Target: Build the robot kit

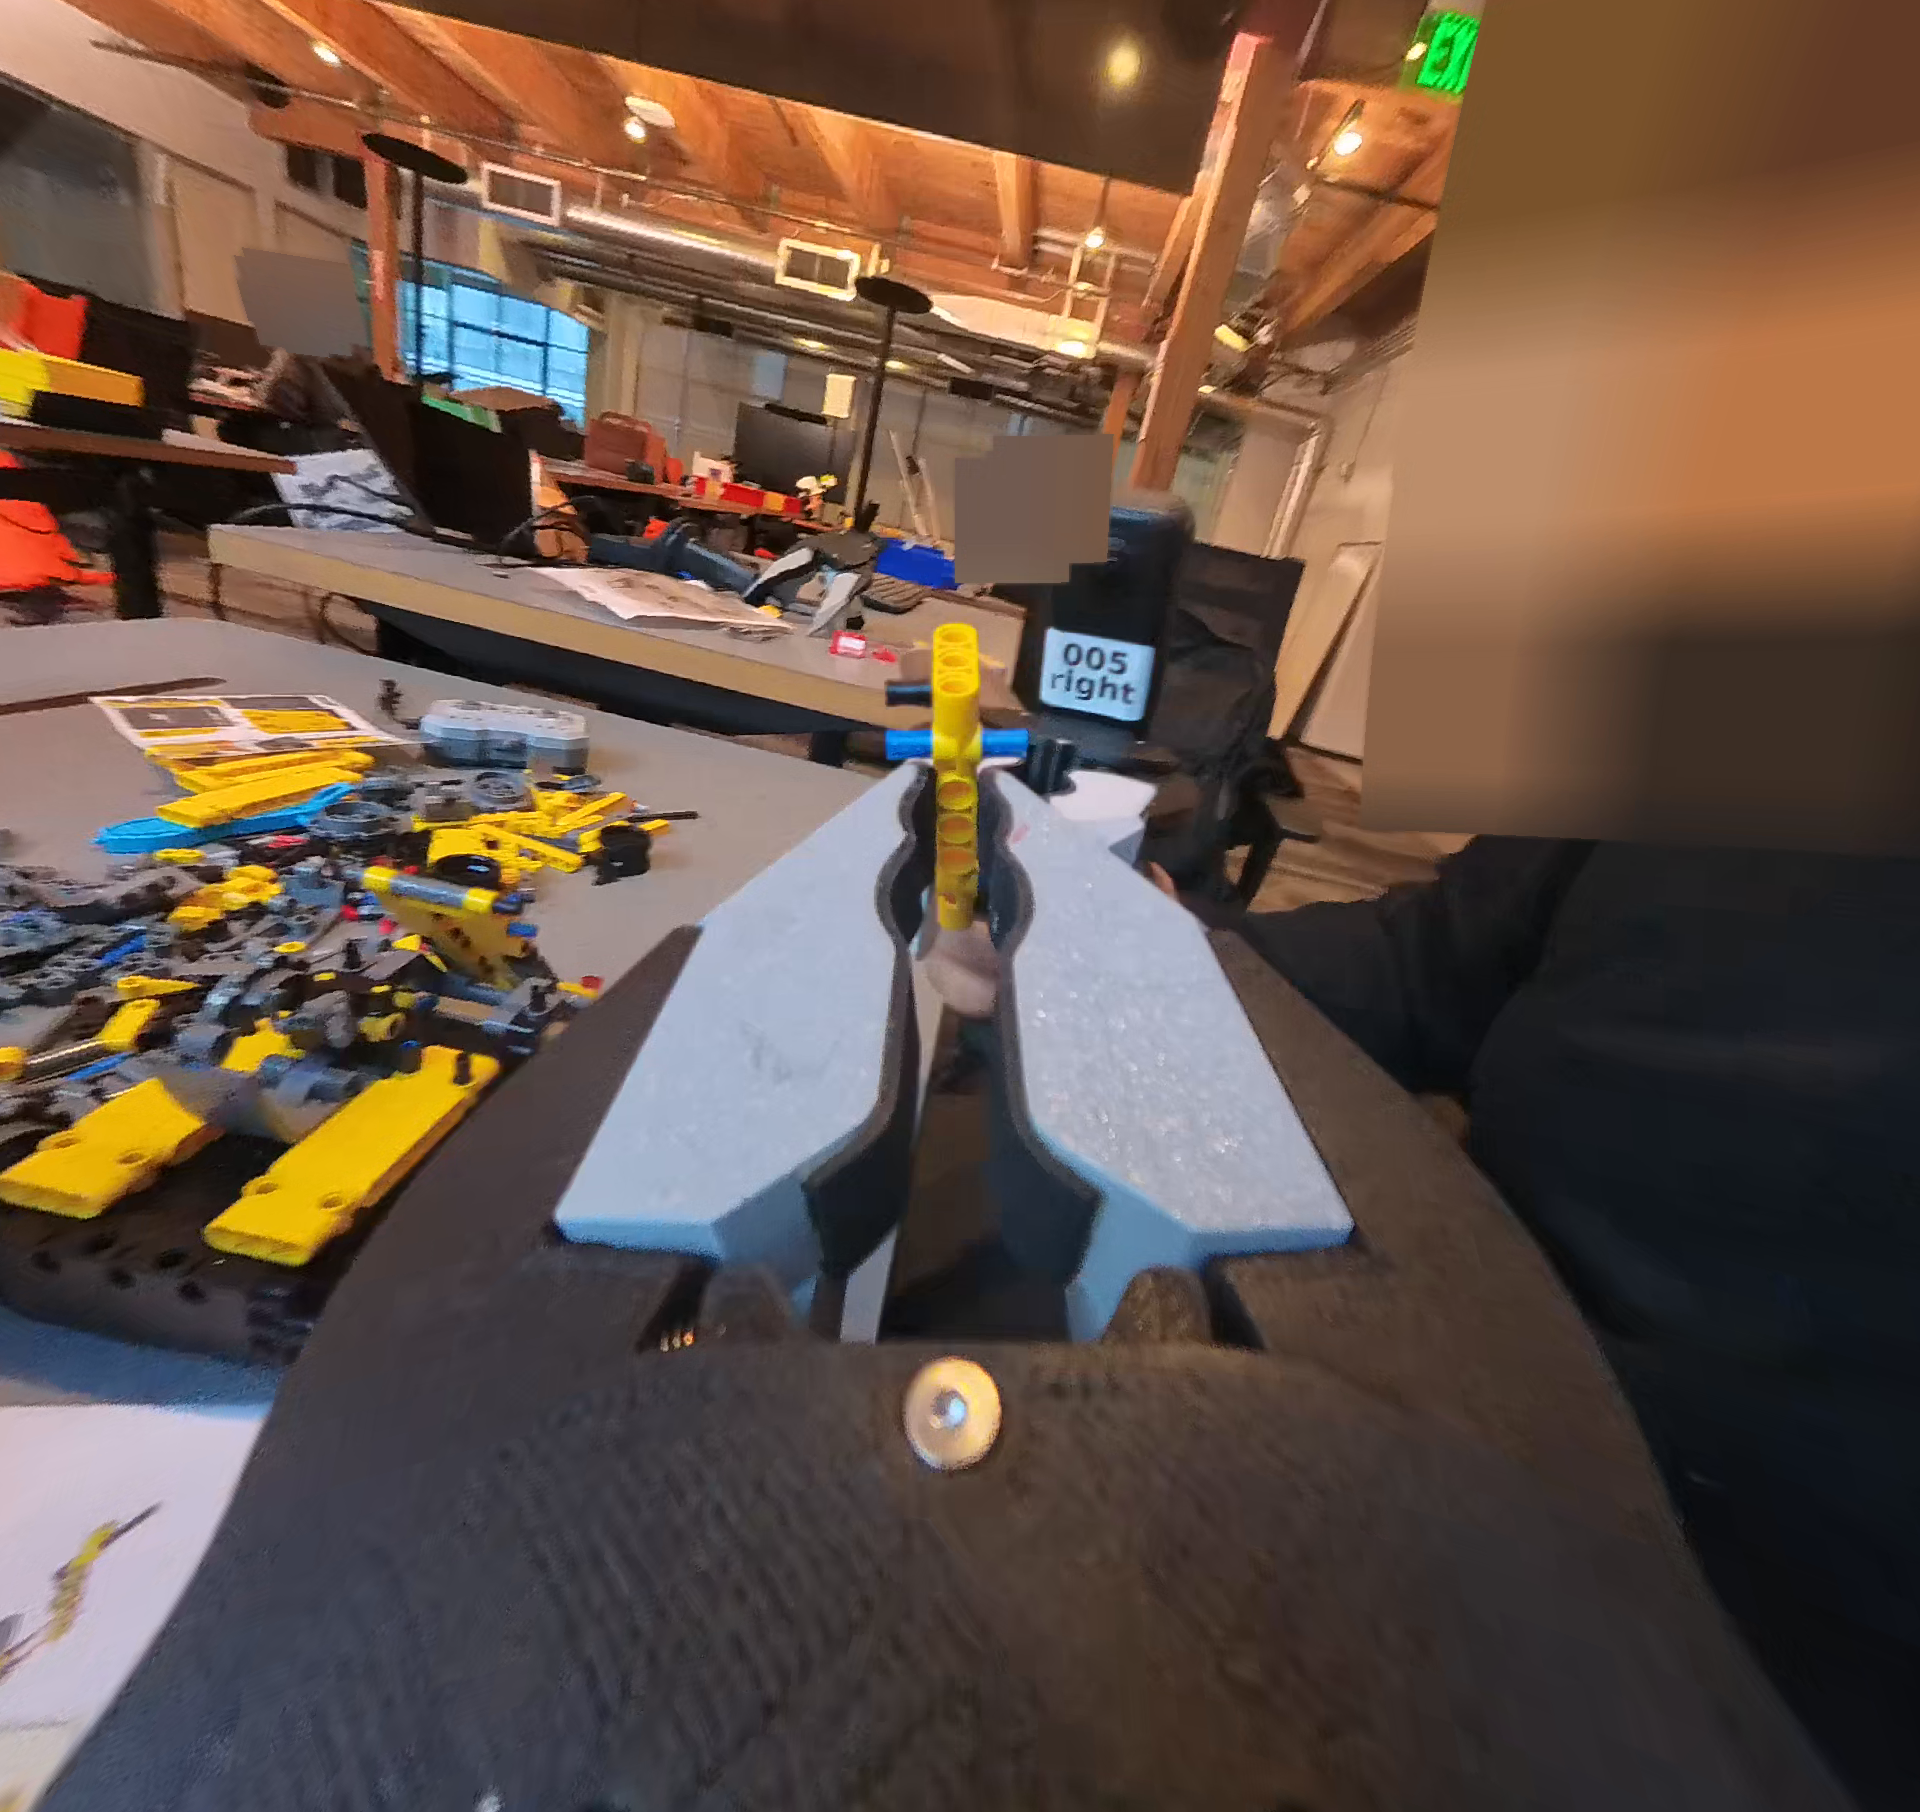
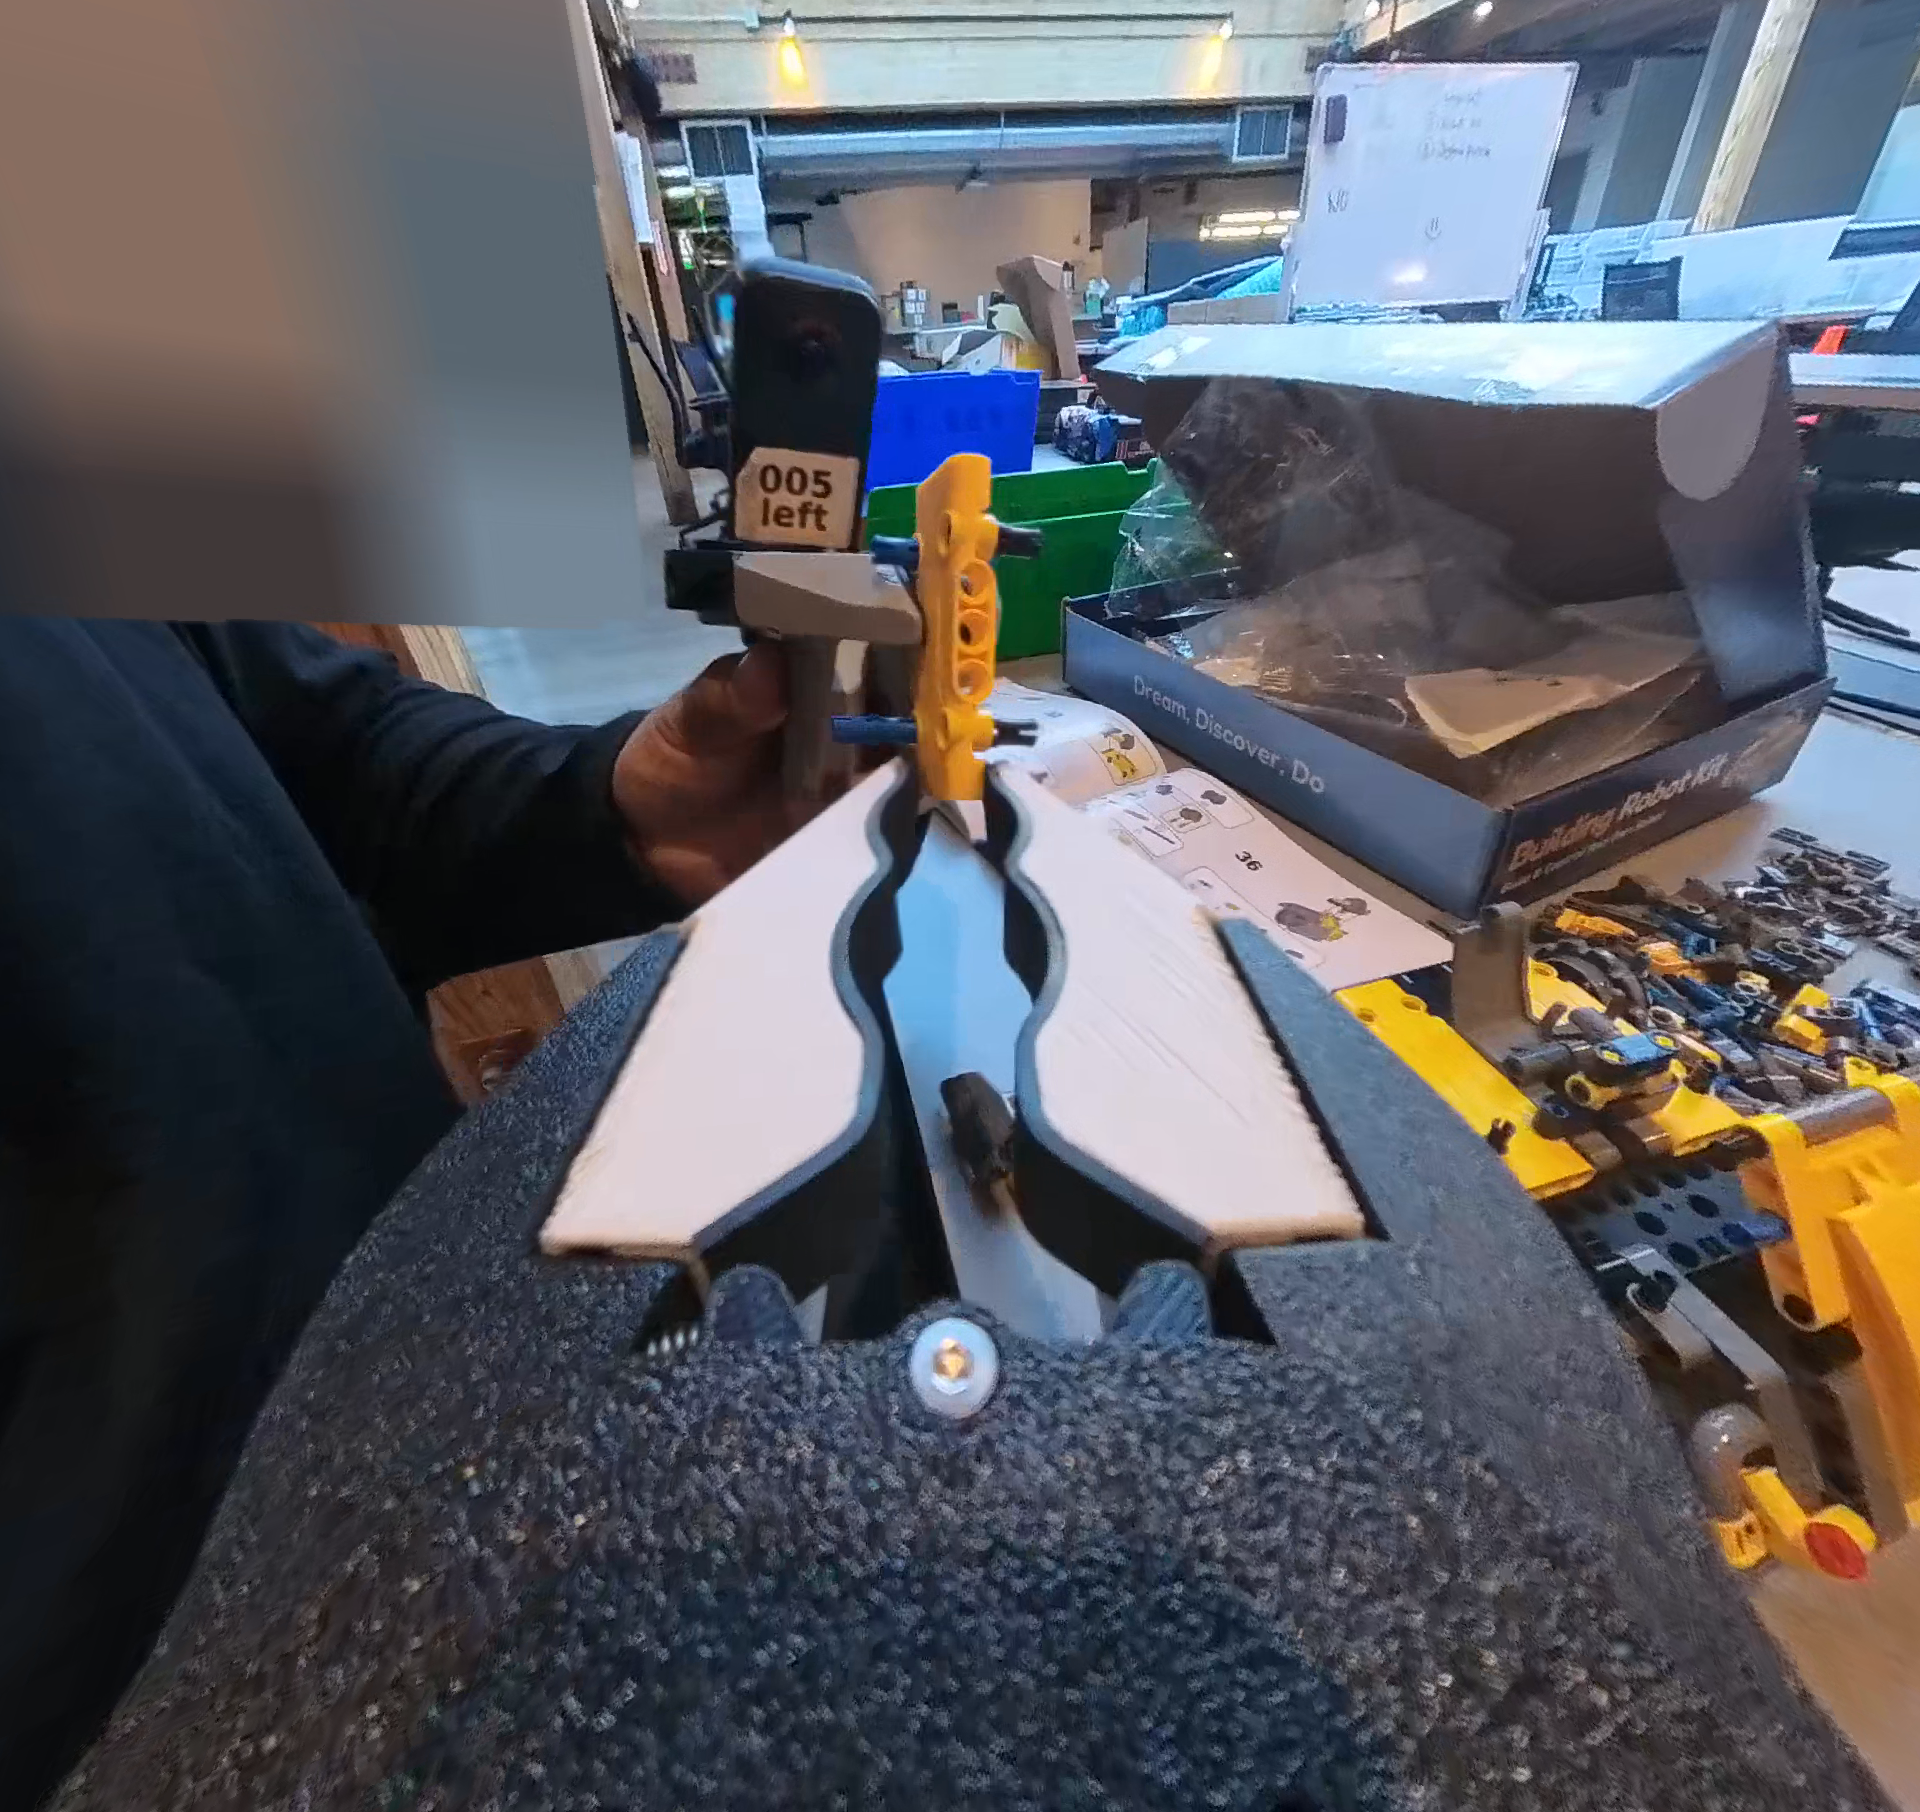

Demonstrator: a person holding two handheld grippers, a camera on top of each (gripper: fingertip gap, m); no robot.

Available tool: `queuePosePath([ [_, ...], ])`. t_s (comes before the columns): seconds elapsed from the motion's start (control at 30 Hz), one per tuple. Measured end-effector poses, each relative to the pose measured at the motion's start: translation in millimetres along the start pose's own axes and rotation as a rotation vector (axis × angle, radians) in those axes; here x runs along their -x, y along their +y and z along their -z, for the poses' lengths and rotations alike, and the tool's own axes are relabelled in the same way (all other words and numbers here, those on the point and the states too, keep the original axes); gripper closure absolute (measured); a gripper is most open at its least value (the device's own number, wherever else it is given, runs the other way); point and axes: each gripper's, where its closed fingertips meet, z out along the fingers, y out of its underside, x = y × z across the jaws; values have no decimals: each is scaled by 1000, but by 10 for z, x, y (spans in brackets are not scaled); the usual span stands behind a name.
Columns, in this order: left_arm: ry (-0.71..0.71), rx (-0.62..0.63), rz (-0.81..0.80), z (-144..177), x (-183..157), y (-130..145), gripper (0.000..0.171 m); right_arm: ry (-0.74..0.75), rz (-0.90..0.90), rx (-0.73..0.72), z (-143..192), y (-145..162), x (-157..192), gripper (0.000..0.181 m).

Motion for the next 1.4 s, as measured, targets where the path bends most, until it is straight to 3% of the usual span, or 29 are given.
queuePosePath([
  [0.2,-3,-8,-23,-2,-7,33,166,-75,-61,-4,37,10,88,149],
  [0.6,-78,-105,-49,304,-118,65,166,-192,-59,65,-234,226,363,153],
  [0.77,-84,-141,-5,417,-64,100,165,-174,-14,120,-391,350,375,152],
  [0.87,-83,-157,15,441,-19,72,166,-102,-62,133,-424,406,208,149],
  [1.2,-69,-171,97,425,83,112,166,-96,-174,45,-351,281,77,150],
  [1.4,-69,-168,66,400,43,102,166,-123,-197,9,-328,205,147,149],
])
